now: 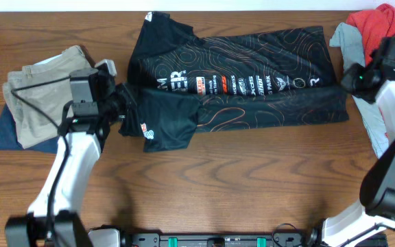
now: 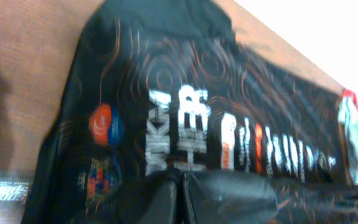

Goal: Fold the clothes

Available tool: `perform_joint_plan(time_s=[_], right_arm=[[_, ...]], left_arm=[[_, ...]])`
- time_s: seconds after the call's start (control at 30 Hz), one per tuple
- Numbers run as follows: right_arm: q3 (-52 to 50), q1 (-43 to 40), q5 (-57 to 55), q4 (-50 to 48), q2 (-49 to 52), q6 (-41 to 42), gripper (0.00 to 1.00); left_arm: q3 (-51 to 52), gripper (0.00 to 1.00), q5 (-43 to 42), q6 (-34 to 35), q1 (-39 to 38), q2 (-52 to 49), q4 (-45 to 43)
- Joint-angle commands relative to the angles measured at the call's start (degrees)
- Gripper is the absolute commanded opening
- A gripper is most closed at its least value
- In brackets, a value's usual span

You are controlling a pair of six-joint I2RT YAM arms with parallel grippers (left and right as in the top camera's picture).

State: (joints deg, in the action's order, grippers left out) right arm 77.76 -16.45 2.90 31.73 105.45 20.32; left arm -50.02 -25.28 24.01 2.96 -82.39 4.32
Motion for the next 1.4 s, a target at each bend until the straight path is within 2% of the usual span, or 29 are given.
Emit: perform_joint_plan(time_s=[0.0,0.03,0.07,0.1,0.13,0.17,0.23,0.53,0.67,0.77,0.97,1.03,1.2,1.23,1.27,1.37], right_arm=[[0.13,2.49,0.57,-6.21,3.65,0.24,0.04],[0.13,2.93,0.42,-8.33,4.52,0.22,0.10],[0.13,3.26,0.04,-10.25,5.46,0.22,0.19],[0.13,3.39,-0.11,-11.54,6.27,0.22,0.31],[0.13,3.39,-0.07,-12.00,6.82,0.24,0.43],[0.13,3.32,-0.09,-12.00,7.28,0.24,0.54],[0.13,3.15,-0.33,-10.64,7.82,0.20,0.60],[-0.98,2.36,-11.93,1.92,8.13,0.17,0.56],[-4.31,2.36,-12.63,0.42,8.13,-1.33,0.56],[-7.76,1.99,-13.31,-2.78,8.13,-2.34,0.62],[-12.92,0.46,-13.88,-5.90,8.13,-2.32,0.63],[-13.86,-0.11,-13.81,-6.27,8.13,-2.10,0.53],[-14.60,-0.52,-13.18,-5.95,8.13,-2.14,0.20],[-14.60,-0.52,-12.98,-5.77,8.13,-2.12,0.17],[-14.60,-0.52,-12.79,-5.64,8.13,-2.12,0.15],[-14.60,-0.52,-12.70,-5.03,8.13,-2.14,0.09]], left_arm=[[-0.22,0.06,1.53,0.55,0.24,-5.66,-7.43],[-0.22,0.11,1.53,0.55,0.24,-7.26,-10.10],[-0.22,0.30,1.53,0.55,0.24,-8.92,-12.31],[-0.24,0.57,1.53,0.57,0.24,-10.36,-13.46],[-0.24,0.67,1.51,0.61,0.24,-11.37,-13.46],[-0.22,0.70,1.25,0.79,0.24,-12.20,-12.48],[-0.22,0.71,1.27,0.74,0.24,-12.83,-8.87],[-0.20,0.72,3.63,-1.88,0.24,-12.94,9.94],[0.31,0.78,8.00,-1.86,0.24,-13.14,12.17],[0.76,0.82,8.52,-1.88,0.24,-13.25,12.13],[0.96,0.83,11.91,-1.86,0.24,-13.99,12.33],[0.96,0.83,12.52,-1.88,0.24,-14.56,12.35],[1.07,0.83,12.50,-1.84,0.24,-17.16,12.39],[1.07,0.82,12.46,-1.81,0.24,-17.53,12.61],[1.07,0.79,12.46,-1.81,0.24,-18.03,12.85],[1.09,0.55,12.26,-1.84,0.22,-18.95,13.46]])
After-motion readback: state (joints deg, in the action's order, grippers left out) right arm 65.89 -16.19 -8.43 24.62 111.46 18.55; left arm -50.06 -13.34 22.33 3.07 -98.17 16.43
